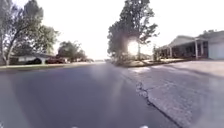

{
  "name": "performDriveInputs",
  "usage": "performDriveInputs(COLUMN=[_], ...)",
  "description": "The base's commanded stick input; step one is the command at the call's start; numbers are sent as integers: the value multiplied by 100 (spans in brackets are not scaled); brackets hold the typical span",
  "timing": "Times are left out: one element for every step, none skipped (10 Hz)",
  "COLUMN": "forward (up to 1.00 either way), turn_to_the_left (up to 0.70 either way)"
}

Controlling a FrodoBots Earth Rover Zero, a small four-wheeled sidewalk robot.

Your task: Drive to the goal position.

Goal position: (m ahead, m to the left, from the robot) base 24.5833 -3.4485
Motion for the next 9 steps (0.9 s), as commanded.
performDriveInputs(forward=[100, 100, 100, 100, 100, 100, 100, 100, 100], turn_to_the_left=[0, 0, 0, -3, -21, -11, 0, 0, 0])
